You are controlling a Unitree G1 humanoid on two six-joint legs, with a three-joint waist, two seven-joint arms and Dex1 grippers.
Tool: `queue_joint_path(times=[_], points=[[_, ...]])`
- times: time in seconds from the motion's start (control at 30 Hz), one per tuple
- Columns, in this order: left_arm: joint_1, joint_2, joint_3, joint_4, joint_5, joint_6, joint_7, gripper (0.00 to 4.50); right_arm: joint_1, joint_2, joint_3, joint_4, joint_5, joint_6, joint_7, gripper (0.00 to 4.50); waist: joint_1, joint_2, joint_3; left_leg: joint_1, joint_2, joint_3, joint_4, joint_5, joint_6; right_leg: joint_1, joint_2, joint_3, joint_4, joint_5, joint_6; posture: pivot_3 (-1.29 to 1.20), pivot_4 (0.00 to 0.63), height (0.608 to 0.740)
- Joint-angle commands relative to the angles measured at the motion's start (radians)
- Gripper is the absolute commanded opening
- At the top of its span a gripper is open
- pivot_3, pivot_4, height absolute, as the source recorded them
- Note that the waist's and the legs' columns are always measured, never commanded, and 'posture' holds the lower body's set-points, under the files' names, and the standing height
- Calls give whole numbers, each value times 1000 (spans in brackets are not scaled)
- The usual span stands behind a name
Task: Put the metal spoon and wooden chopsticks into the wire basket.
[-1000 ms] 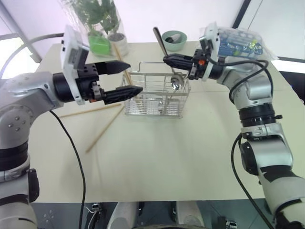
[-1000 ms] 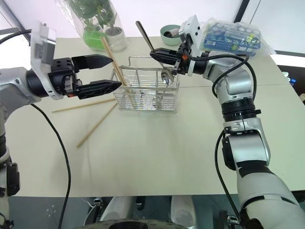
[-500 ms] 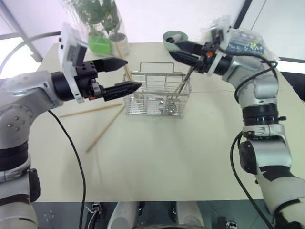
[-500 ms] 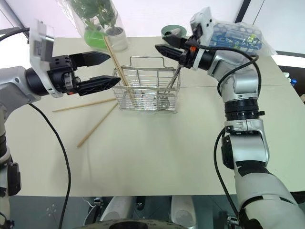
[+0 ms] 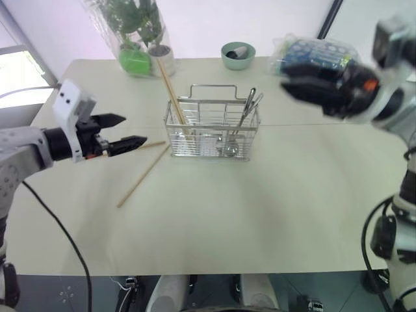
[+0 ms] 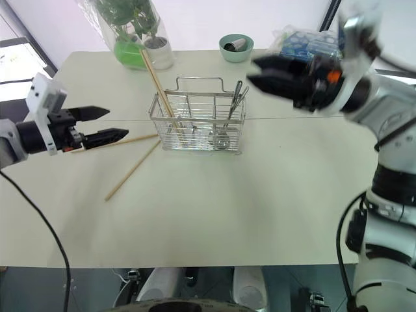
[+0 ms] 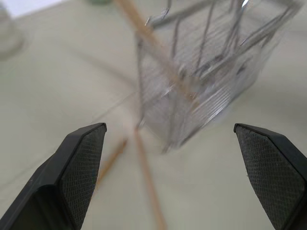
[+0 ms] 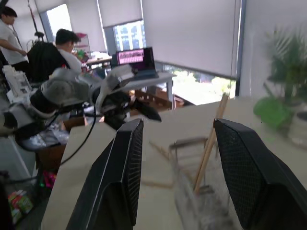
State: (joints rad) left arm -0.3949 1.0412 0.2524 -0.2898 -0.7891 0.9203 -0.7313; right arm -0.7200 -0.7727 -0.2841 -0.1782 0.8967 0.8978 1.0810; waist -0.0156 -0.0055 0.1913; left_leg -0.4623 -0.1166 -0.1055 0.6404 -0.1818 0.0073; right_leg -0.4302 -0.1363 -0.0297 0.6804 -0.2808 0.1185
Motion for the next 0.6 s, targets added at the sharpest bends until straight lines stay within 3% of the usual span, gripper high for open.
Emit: queue_joint_path(times=[0.03,0.13,0.23,0.6], points=[[78,17,52,-104,-3,34,10,4500,117,-27,-29,-155,21,-24,-11,2362,2,0,0,0,0,0,0,0,0,0,0,0,0,0,0,0,150,687],[113,-26,5,-121,34,75,95,4500,250,-16,-35,-242,10,-49,-50,2362,6,0,0,0,0,0,-2,0,0,0,0,0,-2,0,0,0,150,687],[105,-57,-60,-100,91,59,120,4500,292,-9,-36,-274,18,-66,-86,2362,6,0,0,0,0,0,-1,-1,-1,1,-1,0,-2,0,-1,0,150,687],[-224,-277,-402,342,403,-106,82,4500,302,-22,-44,-289,64,-75,-158,2362,24,0,0,-1,2,0,-2,0,1,3,2,-2,-13,5,1,0,150,687]])
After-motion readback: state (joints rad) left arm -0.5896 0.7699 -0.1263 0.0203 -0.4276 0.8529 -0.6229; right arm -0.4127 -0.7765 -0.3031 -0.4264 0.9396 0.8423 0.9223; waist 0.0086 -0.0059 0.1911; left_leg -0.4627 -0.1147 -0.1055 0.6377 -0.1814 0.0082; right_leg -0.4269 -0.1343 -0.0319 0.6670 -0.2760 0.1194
